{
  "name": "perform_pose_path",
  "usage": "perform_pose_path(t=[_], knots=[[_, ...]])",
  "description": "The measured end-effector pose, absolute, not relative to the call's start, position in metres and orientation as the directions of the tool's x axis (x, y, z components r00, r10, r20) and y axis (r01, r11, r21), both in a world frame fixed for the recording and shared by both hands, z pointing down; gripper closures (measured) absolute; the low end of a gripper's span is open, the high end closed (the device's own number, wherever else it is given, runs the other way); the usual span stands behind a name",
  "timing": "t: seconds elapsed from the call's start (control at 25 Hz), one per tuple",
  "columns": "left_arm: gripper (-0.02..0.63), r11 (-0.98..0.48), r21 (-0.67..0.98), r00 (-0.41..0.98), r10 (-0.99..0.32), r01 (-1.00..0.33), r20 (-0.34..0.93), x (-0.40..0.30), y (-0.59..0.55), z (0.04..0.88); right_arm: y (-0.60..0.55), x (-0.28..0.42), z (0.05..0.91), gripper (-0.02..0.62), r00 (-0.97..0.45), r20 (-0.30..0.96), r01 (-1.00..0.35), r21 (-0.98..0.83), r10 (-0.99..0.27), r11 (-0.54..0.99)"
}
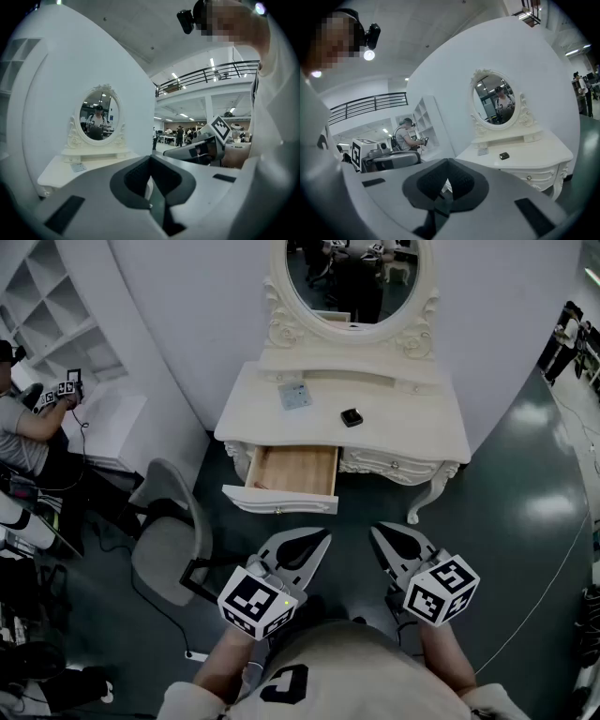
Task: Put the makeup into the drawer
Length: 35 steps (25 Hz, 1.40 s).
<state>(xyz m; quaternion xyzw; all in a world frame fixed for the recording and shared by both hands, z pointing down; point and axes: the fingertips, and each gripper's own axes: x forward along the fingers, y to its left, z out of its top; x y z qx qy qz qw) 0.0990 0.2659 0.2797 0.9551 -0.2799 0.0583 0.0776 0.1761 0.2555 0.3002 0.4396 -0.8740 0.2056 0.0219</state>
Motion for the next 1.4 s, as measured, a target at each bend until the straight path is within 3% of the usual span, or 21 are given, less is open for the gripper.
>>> perform_pose_path(t=[0.24, 0.72, 1.08, 1.4], knots=[[0.551, -0.826, 0.134, 0.836, -0.534, -0.548, 0.128, 0.064, 0.242, 0.275, 0.231, 0.128, 0.297, 0.569, -0.631, 0.228, -0.769, -0.311, -0.741, 0.559], [0.551, -0.82, 0.208, 0.846, -0.524, -0.533, 0.101, 0.035, 0.194, 0.286, 0.19, 0.105, 0.313, 0.568, -0.571, 0.293, -0.815, -0.309, -0.766, 0.49], [0.551, -0.822, 0.259, 0.859, -0.505, -0.507, 0.081, 0.049, 0.154, 0.296, 0.156, 0.121, 0.326, 0.568, -0.534, 0.355, -0.843, -0.297, -0.768, 0.449], [0.551, -0.781, 0.255, 0.821, -0.552, -0.57, 0.146, 0.072, 0.102, 0.317, 0.089, 0.15, 0.355, 0.568, -0.575, 0.362, -0.814, -0.346, -0.734, 0.466]])
